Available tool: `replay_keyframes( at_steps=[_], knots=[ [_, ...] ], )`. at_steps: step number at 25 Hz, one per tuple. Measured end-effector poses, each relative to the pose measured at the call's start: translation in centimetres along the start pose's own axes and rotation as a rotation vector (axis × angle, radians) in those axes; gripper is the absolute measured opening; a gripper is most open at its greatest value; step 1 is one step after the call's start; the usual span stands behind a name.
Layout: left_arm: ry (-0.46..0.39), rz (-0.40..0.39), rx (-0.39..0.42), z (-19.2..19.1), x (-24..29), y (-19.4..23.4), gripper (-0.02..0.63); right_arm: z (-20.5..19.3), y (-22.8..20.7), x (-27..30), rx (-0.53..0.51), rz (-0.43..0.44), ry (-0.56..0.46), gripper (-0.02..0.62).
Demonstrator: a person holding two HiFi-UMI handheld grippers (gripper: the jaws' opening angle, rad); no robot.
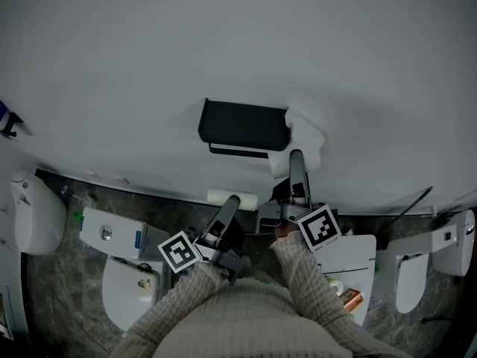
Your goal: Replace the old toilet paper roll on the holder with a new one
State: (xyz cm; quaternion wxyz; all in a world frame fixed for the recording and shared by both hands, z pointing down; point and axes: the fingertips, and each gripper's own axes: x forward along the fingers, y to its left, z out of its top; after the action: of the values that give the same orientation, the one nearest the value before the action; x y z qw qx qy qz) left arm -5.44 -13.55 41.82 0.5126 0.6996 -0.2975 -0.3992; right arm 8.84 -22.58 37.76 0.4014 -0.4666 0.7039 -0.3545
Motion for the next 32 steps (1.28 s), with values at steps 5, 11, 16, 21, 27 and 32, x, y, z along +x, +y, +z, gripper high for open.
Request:
replay_keyframes(
  at_steps=[5, 11, 16, 21, 27, 32],
  knots=[
    [-0.012, 0.003, 0.008, 0.4, -0.7, -0.1, 0.167, -0.9, -0.1, -0.2, 0.076, -0.012, -0.01, 0.38],
    [-0.026, 0.004, 0.011, 0.8, -1.2, -0.1, 0.167, -2.4, -0.2, -0.5, 0.118, -0.02, 0.012, 0.38],
    [-0.045, 0.01, 0.009, 1.5, -1.6, 0.1, 0.167, -3.8, 0.0, -0.2, 0.175, -0.017, 0.032, 0.381],
    [-0.063, 0.013, 0.013, 2.3, -2.2, 0.1, 0.167, -5.8, 0.7, -0.1, 0.198, -0.002, 0.073, 0.382],
    [-0.084, 0.02, 0.016, 3.1, -2.7, 0.3, 0.167, -7.7, 1.5, 0.4, 0.206, 0.022, 0.132, 0.381],
    [-0.093, 0.022, 0.016, 3.7, -3.0, 0.4, 0.167, -9.6, 2.0, 0.9, 0.243, 0.034, 0.167, 0.38]
  ],
)
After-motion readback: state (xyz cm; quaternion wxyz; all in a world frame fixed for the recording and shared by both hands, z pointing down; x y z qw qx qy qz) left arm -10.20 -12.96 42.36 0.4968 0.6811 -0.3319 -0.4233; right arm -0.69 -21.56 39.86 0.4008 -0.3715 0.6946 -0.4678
